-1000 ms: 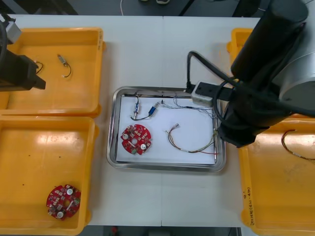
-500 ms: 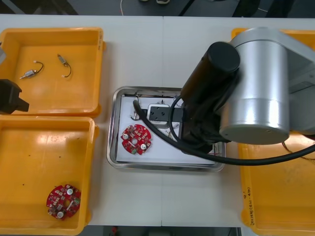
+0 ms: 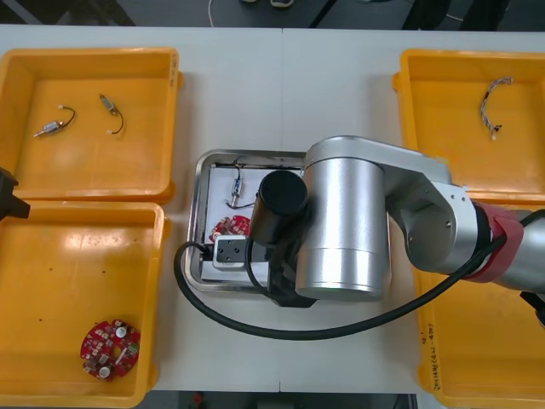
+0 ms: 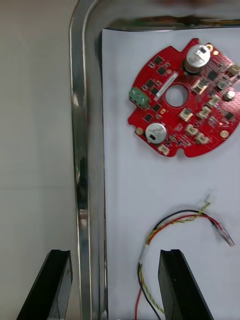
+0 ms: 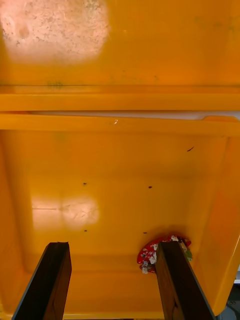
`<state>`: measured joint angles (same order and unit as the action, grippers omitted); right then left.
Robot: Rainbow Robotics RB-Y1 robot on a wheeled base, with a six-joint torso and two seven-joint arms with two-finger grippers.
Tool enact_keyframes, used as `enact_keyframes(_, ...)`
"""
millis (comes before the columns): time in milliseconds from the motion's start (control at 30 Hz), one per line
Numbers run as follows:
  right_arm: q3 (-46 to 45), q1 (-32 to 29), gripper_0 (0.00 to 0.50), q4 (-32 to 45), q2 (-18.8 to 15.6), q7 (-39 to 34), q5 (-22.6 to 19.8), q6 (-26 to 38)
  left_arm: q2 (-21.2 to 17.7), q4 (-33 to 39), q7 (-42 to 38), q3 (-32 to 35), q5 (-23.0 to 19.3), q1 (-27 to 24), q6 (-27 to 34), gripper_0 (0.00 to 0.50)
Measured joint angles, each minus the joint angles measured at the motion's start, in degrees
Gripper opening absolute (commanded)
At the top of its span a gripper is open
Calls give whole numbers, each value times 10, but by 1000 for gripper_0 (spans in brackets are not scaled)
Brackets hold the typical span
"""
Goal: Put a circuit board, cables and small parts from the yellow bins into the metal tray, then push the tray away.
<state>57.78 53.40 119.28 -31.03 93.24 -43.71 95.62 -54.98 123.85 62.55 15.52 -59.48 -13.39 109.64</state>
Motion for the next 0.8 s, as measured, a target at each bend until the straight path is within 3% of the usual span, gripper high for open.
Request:
enact_keyframes(200,41,0,500,-31,0,0,8,-35,0,1,0,0,0,3,0,500)
enact_keyframes(467,79,0,500,-40,2,0,23,-37,0,2,0,0,0,12,0,500)
enact_keyframes(800,98,0,500,-89,41,0,55,-38,0,2,0,0,0,18,0,500)
